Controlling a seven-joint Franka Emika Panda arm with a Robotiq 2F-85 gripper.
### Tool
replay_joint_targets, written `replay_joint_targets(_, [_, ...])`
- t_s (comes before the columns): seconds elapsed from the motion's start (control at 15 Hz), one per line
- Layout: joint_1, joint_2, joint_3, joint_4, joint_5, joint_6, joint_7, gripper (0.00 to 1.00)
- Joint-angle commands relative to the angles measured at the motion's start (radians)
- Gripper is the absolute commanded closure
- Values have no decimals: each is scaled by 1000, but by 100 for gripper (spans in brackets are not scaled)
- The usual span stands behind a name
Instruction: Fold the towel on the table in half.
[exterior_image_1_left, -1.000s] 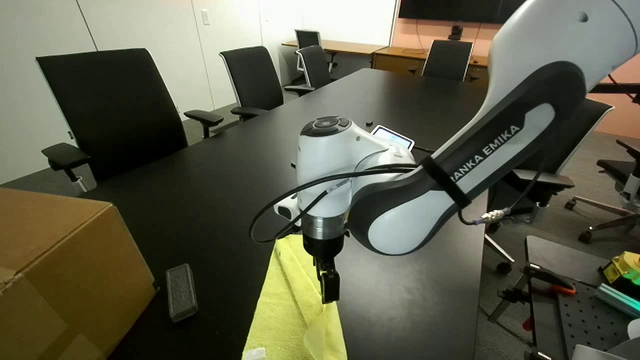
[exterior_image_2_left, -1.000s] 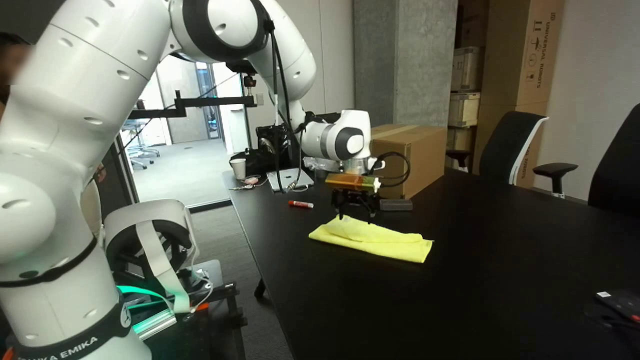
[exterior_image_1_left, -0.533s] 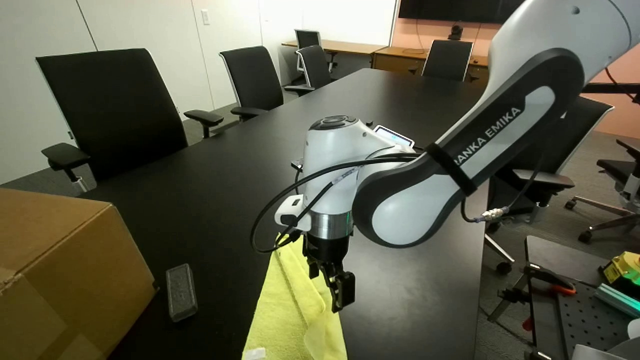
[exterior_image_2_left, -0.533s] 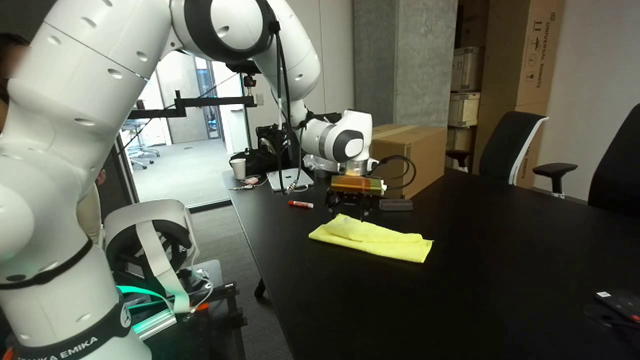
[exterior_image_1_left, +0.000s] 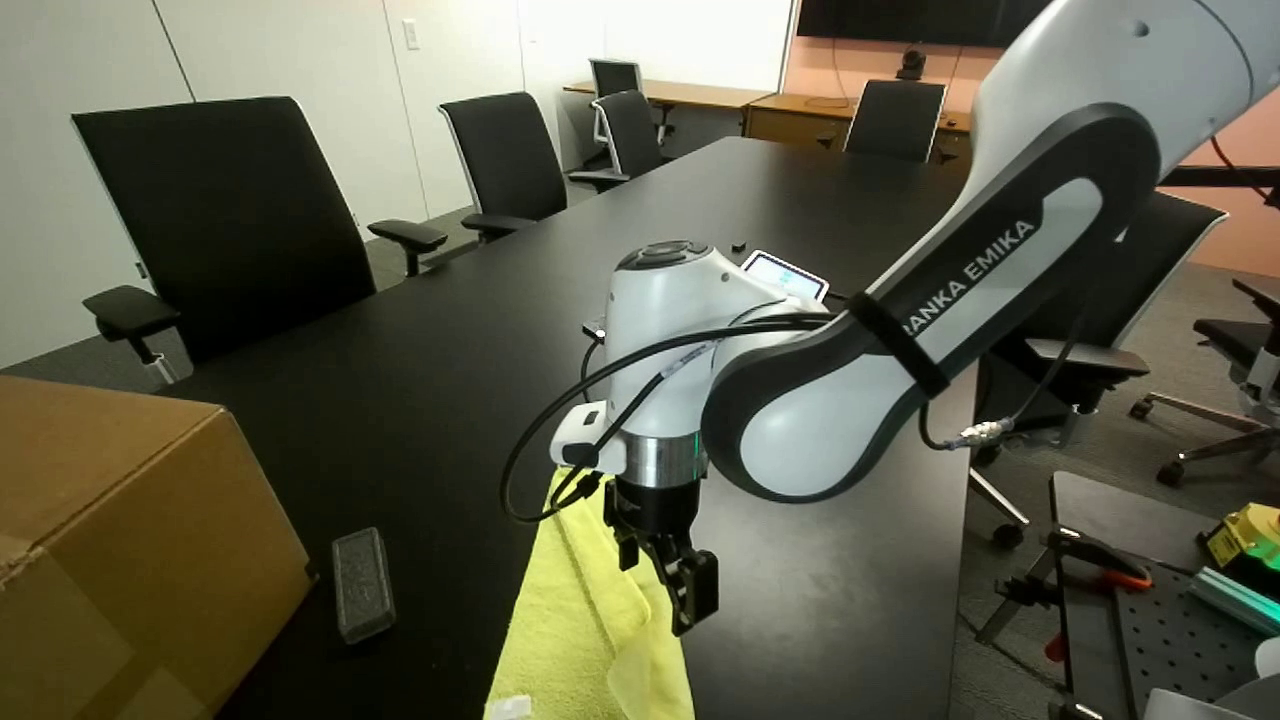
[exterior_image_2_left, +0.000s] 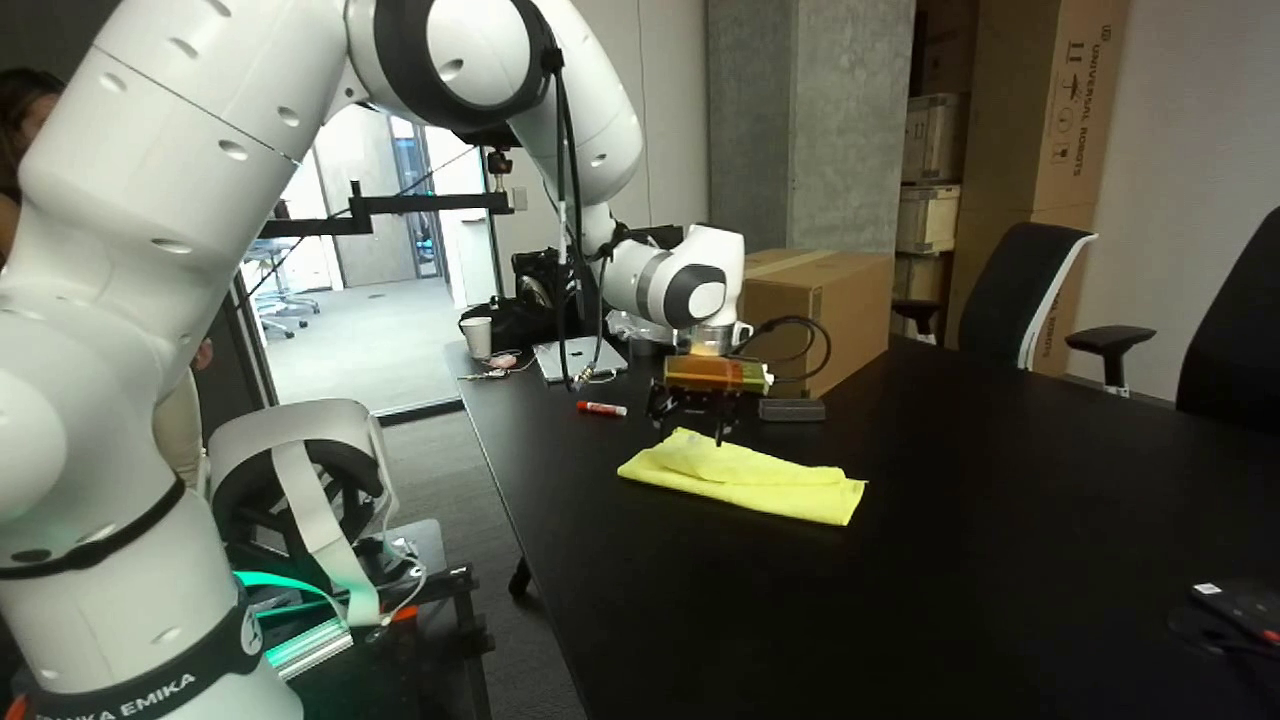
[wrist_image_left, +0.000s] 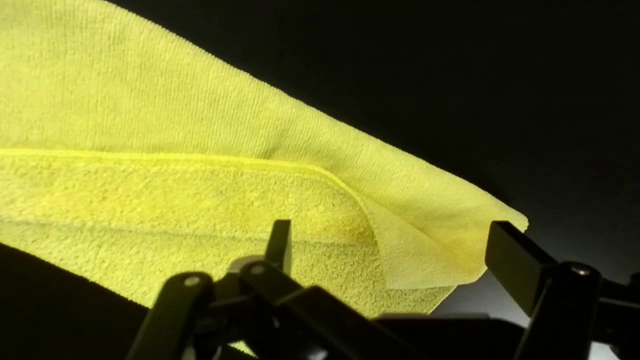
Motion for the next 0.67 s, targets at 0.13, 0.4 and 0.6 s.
replay_joint_targets(0.13, [50, 52, -26, 66, -1, -44, 16, 0])
replay_joint_targets(0.4, [77, 92, -43, 107, -13, -50, 30, 0])
replay_joint_targets(0.6, [81, 118, -42, 133, -8, -57, 26, 0])
